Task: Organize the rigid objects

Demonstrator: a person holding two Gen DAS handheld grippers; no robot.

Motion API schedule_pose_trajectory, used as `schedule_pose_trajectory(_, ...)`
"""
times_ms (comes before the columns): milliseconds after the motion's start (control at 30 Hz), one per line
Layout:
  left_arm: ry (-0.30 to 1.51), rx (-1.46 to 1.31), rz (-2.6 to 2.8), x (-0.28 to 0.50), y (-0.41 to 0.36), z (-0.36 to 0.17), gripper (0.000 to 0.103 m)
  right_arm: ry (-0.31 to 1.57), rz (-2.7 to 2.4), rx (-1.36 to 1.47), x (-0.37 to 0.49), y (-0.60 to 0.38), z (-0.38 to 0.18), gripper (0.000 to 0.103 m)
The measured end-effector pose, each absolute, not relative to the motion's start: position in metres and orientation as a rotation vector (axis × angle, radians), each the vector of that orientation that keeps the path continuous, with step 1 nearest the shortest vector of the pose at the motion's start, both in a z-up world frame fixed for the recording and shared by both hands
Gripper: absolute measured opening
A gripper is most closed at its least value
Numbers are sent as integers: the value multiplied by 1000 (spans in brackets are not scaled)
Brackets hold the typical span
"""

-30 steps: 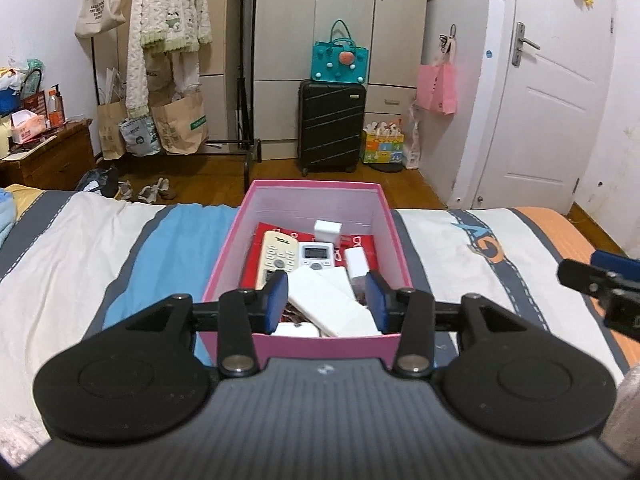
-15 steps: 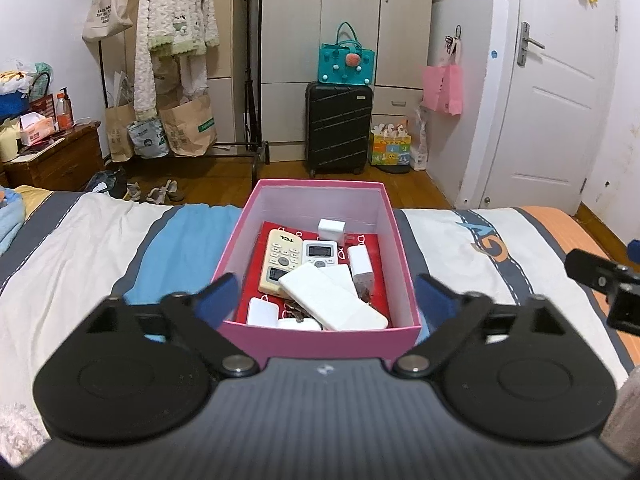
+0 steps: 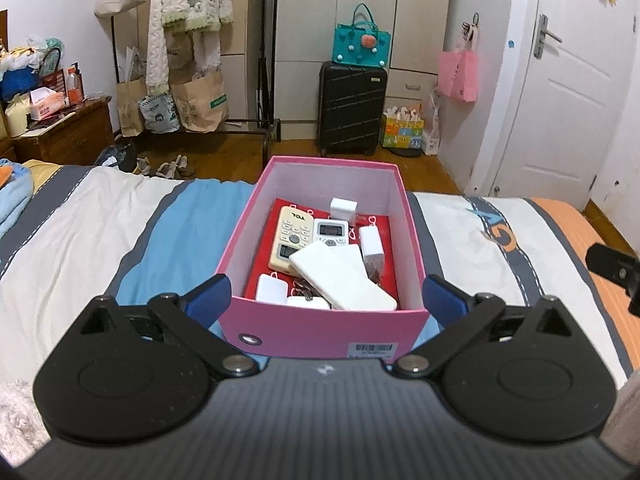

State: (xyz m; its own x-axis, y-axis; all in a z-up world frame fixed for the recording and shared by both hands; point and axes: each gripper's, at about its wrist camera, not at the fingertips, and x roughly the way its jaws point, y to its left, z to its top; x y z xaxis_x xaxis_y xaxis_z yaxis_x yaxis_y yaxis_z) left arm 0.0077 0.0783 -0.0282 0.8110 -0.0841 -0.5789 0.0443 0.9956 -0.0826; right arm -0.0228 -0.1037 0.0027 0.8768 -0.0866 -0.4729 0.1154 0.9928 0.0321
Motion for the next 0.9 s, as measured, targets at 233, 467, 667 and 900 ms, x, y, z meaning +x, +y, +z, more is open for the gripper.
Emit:
schedule_pose_trajectory(233,636,-66,-60,8,79,-29,103,513,-103,43,-21,-101,1,101)
schedule_pose_trajectory(467,664,-52,-52,10,76,-28,103,562,-113,26,-19,-100,-1,101)
schedule_pose_trajectory(667,682,-38,-50,11,72,-27,103,625,-130,21,-15,-100,-4,101)
schedule_pose_trajectory(900,711,-43,-49,13,70,-28,103,645,-139,36,-14,-105,-7,101)
